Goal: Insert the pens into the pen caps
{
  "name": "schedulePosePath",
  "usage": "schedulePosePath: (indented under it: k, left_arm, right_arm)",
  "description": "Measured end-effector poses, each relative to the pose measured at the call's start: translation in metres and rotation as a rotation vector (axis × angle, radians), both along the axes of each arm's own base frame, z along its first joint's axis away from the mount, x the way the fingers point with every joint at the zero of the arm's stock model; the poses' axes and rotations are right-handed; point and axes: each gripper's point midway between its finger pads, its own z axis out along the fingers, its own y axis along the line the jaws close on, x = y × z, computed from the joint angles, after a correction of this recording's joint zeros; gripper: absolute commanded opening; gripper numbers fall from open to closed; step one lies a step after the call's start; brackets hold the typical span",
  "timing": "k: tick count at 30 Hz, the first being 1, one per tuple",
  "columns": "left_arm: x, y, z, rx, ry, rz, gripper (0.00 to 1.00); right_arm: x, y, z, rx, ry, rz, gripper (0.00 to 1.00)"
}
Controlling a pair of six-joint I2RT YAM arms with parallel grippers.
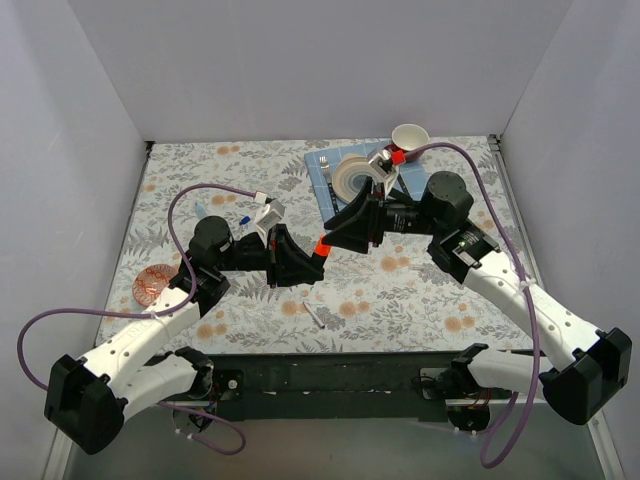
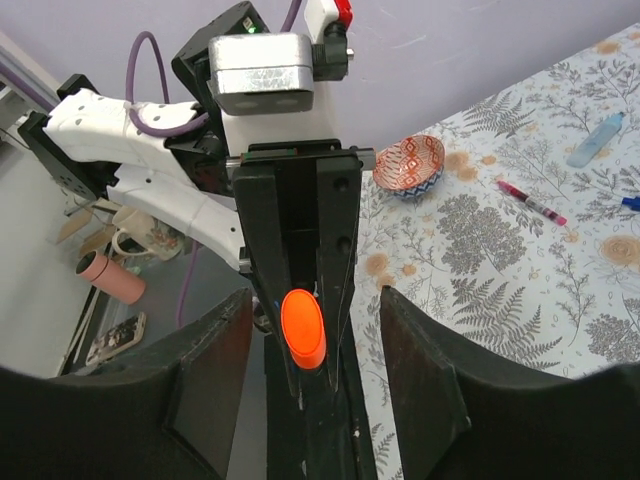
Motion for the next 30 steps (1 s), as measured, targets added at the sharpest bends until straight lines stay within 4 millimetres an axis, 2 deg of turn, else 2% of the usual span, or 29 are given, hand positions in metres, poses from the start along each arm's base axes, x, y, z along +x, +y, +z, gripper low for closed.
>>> schedulePosePath:
  k: [9,13,21,30]
  left_arm:
    - [0.000,0.000,0.002,-0.006,0.009,0.002,0.00]
    - [0.002,-0.002,0.001,-0.008,0.019,0.001,0.00]
    - [0.004,-0.003,-0.001,-0.003,0.036,0.002,0.00]
    - [0.004,-0.003,-0.001,-0.004,0.040,0.003,0.00]
  right_arm:
    - [-0.009,-0.007,-0.029,-0.014,0.066,-0.008,0.58]
    - [-0.010,-0.007,-0.037,-0.009,0.092,-0.004,0.67]
    - [-0.011,-0.006,-0.031,0.018,0.079,0.004,0.69]
    - [-0.009,-0.002,-0.020,0.057,0.074,0.019,0.55]
